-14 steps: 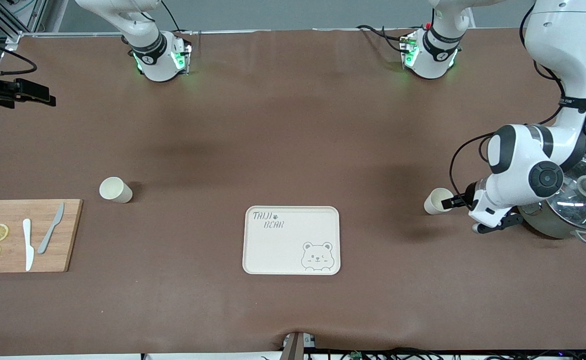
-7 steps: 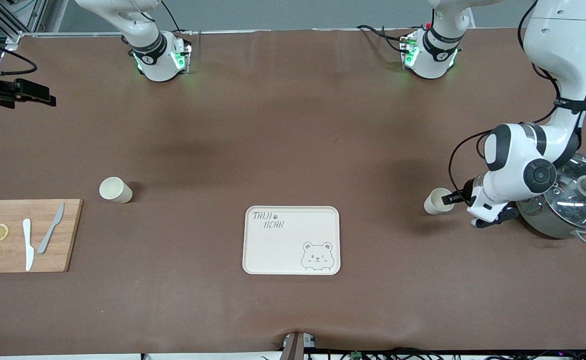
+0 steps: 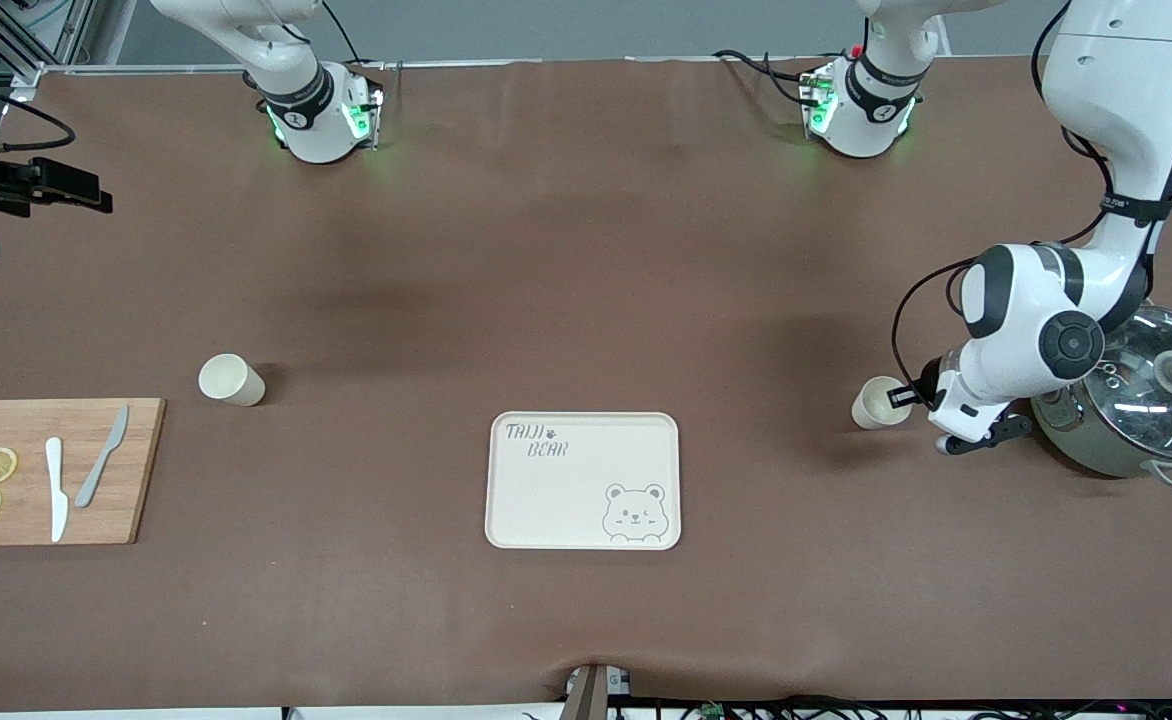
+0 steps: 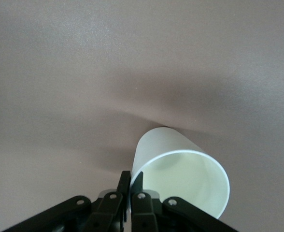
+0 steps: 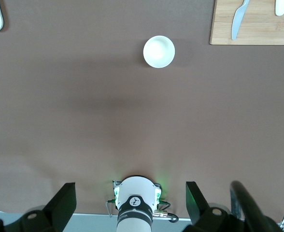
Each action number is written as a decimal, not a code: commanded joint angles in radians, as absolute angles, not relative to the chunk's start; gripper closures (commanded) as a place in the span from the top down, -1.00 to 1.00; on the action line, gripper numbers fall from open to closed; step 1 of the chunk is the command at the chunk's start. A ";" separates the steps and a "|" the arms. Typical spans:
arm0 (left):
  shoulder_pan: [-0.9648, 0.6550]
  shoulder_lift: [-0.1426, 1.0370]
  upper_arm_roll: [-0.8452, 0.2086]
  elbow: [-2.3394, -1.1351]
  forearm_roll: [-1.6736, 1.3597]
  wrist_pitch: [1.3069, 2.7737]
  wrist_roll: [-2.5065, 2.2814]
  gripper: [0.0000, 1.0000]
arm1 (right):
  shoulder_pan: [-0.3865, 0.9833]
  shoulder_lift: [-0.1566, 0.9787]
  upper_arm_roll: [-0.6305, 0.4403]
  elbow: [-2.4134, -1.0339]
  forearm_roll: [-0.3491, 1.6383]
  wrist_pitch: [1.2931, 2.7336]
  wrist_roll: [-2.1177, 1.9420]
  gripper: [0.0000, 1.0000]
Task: Place white IKEA cup upright on tray with both arms
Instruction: 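Close the left gripper on the rim of the white cup, then carry the cup with the left gripper over the white tray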
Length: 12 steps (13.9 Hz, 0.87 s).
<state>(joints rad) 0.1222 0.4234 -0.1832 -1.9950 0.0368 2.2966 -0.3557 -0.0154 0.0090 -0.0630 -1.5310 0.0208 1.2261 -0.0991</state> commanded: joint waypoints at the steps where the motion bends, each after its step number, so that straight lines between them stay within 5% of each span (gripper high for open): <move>1: 0.123 0.397 -0.189 -2.003 0.055 2.299 -0.374 -1.00 | -0.029 0.008 -0.055 -1.534 0.026 1.220 -0.087 1.00; 6: 0.075 0.399 -0.256 -1.890 0.052 2.238 -0.483 -1.00 | -0.044 0.015 -0.055 -1.534 0.026 1.221 -0.087 1.00; 12: -0.069 0.531 -0.258 -1.616 0.051 2.074 -0.676 -1.00 | -0.057 0.024 -0.054 -1.523 0.028 1.253 -0.089 1.00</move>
<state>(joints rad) -0.0389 0.4579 -0.2575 -1.7374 0.0369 2.1370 -0.6262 -0.0408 0.0172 -0.0635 -1.5356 0.0208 1.2399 -0.0961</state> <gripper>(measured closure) 0.960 0.000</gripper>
